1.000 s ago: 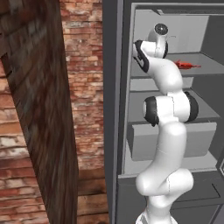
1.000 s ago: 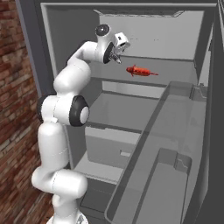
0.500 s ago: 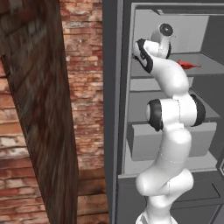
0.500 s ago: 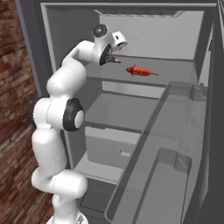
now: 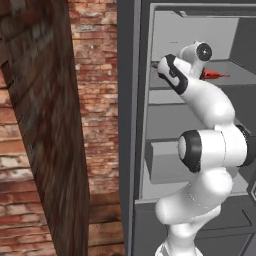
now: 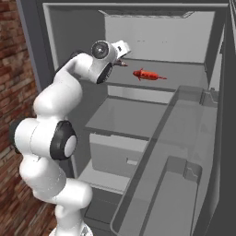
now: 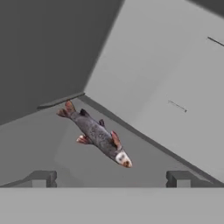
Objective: Place the fish on the counter behind the older fish on the same shelf of the fridge to maintain FIFO order. Close the fridge door when finished.
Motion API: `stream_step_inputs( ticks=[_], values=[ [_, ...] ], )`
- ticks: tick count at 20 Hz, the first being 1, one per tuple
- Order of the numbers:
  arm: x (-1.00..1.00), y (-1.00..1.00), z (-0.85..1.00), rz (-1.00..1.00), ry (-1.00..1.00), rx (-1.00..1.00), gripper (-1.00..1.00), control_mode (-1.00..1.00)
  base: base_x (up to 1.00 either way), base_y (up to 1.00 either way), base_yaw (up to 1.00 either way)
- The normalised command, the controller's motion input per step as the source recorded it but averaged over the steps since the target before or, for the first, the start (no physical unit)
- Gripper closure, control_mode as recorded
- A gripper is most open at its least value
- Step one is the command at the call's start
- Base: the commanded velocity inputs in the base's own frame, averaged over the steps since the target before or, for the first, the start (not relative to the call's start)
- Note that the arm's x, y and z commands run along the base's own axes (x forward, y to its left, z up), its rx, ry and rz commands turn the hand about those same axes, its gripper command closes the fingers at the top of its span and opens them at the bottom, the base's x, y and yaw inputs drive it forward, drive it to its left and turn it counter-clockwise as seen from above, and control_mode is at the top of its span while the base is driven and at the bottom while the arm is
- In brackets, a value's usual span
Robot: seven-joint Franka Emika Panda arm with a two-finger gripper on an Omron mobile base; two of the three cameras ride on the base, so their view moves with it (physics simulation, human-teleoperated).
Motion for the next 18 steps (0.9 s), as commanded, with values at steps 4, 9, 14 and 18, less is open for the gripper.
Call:
stream_step_inputs(
  ticks=[4, 9, 14, 18],
  values=[
    [-1.00, 0.10, 0.49, -0.04, 0.00, 0.00, -1.00, -1.00, 0.00, 0.00, 0.00],
    [-1.00, 0.23, 0.07, -0.06, 0.00, 0.00, -1.00, -1.00, 0.00, 0.00, 0.00],
    [-1.00, 0.44, 0.00, -0.09, 0.02, 0.00, -1.00, -1.00, 0.00, 0.00, 0.00],
    [-1.00, 0.28, 0.00, -0.08, 0.01, 0.03, -1.00, -1.00, 0.00, 0.00, 0.00]
  ],
)
